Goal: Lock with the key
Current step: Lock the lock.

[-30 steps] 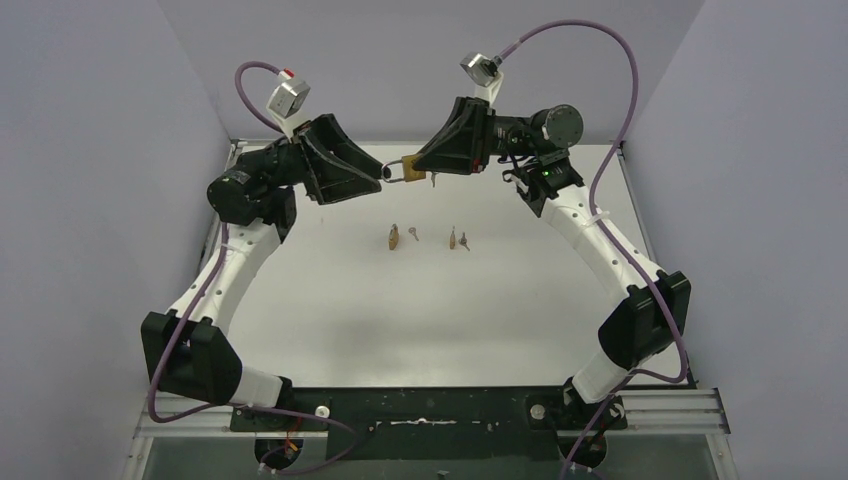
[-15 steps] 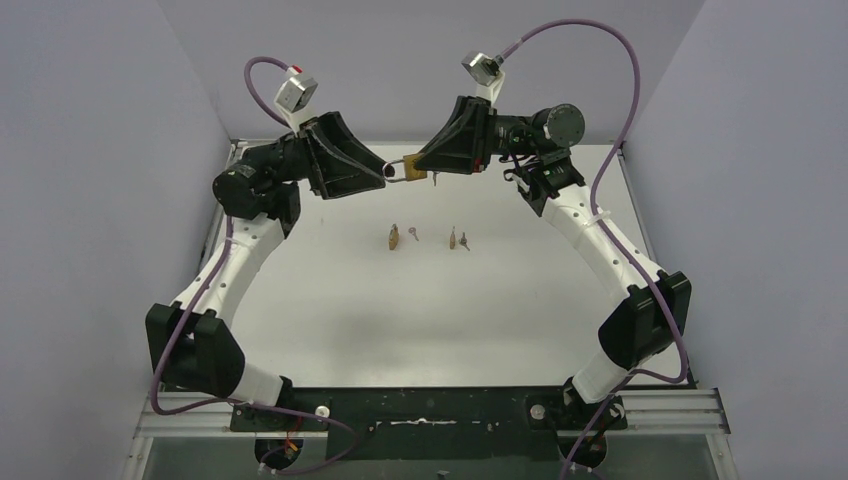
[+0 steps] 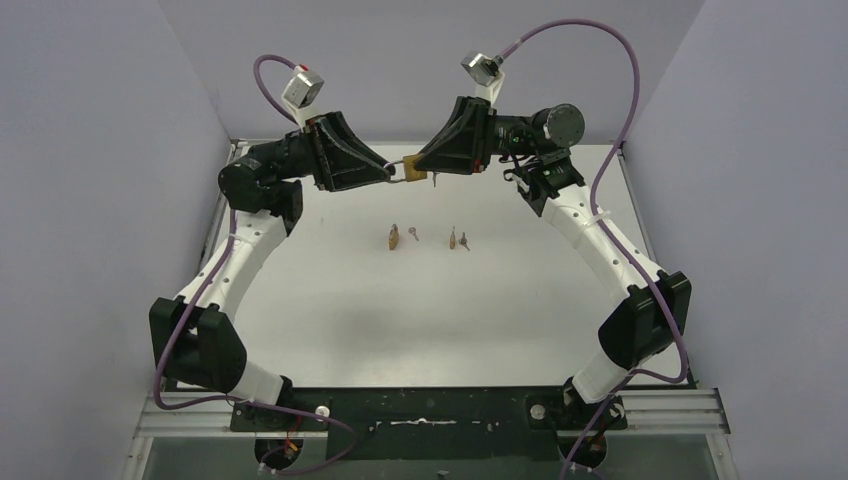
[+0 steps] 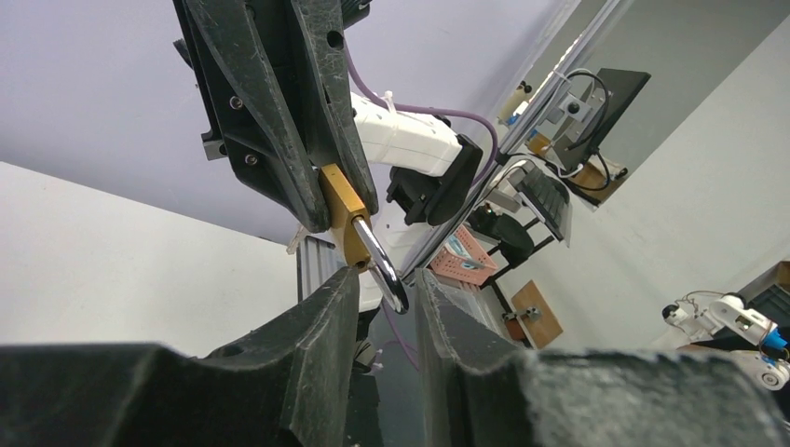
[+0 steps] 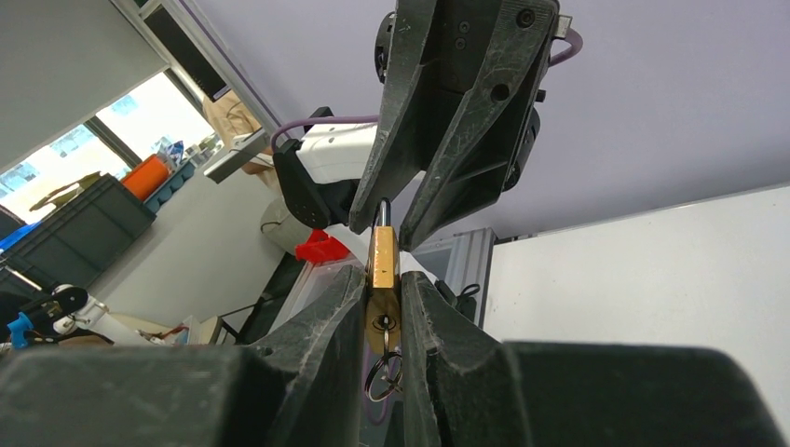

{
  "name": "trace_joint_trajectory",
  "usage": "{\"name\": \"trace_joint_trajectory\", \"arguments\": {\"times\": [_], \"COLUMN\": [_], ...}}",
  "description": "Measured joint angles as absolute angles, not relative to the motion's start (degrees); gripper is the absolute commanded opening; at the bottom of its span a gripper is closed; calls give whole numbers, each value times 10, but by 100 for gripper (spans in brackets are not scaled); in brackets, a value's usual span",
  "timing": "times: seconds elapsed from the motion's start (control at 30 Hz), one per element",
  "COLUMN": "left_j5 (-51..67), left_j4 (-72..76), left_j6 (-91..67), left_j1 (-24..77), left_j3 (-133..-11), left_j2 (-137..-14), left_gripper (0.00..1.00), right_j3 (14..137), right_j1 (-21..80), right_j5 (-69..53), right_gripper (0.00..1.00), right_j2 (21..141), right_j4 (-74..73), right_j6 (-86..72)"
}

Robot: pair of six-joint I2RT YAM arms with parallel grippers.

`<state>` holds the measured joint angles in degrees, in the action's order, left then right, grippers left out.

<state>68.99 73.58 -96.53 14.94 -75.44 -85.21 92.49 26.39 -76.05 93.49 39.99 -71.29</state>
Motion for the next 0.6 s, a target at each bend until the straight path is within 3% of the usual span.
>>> {"name": "trace_joint_trajectory", "arguments": {"times": [0.13, 0.6], "left_j5": [689, 687], "left_j4": [729, 722], "left_j6": [-962, -958], "left_j1": [149, 149], "left_j3": [-758, -759], "left_j2": [-852, -852], "left_gripper": [0, 0], "right_j3": [925, 925], "right_j1": [264, 263], "right_j5": [-764, -765], "right_gripper": [0, 0], "right_j2": [935, 935], "right_j4": [400, 402], "right_j6": [-713, -716]}}
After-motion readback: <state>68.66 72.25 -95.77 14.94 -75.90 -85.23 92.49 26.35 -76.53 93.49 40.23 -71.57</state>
